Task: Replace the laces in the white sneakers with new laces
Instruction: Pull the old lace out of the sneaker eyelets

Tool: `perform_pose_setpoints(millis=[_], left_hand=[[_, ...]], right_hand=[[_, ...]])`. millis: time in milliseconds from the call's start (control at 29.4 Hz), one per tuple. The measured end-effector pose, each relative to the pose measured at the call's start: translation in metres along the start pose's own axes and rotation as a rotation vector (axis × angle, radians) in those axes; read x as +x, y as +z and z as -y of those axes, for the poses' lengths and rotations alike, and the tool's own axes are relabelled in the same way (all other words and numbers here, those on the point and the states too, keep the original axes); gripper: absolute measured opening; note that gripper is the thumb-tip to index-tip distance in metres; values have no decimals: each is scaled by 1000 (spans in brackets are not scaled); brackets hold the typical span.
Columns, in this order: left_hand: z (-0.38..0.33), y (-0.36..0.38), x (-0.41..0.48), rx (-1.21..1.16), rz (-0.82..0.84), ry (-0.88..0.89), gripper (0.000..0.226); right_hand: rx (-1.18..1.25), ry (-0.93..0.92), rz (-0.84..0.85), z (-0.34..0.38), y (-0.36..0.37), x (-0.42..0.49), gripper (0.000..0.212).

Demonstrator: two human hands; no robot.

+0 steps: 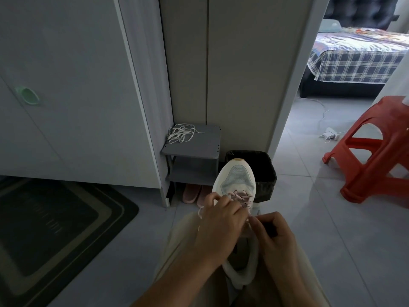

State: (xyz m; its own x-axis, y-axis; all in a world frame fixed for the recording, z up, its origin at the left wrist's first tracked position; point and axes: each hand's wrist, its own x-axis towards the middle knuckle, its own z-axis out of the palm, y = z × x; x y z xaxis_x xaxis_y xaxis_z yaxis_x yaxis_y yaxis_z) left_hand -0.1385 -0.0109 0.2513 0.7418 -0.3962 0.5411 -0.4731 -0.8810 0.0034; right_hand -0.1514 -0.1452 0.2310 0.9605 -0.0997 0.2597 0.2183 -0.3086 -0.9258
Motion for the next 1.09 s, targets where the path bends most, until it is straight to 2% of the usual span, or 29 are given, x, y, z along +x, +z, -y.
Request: perform_pose_setpoints(millis=[170, 272, 306, 408, 442, 510, 579, 681, 749, 885, 953, 1055, 1089], left_hand=[[8, -2, -11, -6, -79, 31, 19], [19, -8, -22, -49, -164, 8, 13], [27, -11, -26, -112, -211, -48, 13], [70, -21, -32, -352, -343, -400, 11], [81, -24, -33, -363, -355, -512, 15], [86, -23, -31, -317, -361, -649, 42], [65, -17, -28, -327, -336, -578, 48], [22, 4, -32, -404, -103, -365, 40], [11, 18, -36, -476, -10, -356, 32], [14, 25, -35, -540, -34, -308, 21], [16, 22, -32, -570, -47, -286, 20], [20, 24, -33, -532, -108, -291, 14], [21, 26, -33, -523, -129, -301, 14]], right_hand=[[-72, -21, -44, -5, 1, -2, 24], [-2, 57, -95, -5, 1, 1, 13], [8, 80, -108, -4, 0, 2, 12], [-17, 110, -76, -1, 2, 6, 13], [-20, 102, -61, 0, 4, 5, 14], [-45, 44, -29, 0, 6, 3, 20], [-144, -75, -5, 0, 9, 1, 22], [-399, -272, 9, -1, 8, 1, 18], [-565, -343, 77, -2, 4, 4, 16], [-719, -420, 233, -7, -4, 20, 21], [-628, -425, 243, -9, -6, 27, 17], [-178, -161, 211, -4, -9, 22, 11], [-9, -63, 178, -4, -11, 18, 17]])
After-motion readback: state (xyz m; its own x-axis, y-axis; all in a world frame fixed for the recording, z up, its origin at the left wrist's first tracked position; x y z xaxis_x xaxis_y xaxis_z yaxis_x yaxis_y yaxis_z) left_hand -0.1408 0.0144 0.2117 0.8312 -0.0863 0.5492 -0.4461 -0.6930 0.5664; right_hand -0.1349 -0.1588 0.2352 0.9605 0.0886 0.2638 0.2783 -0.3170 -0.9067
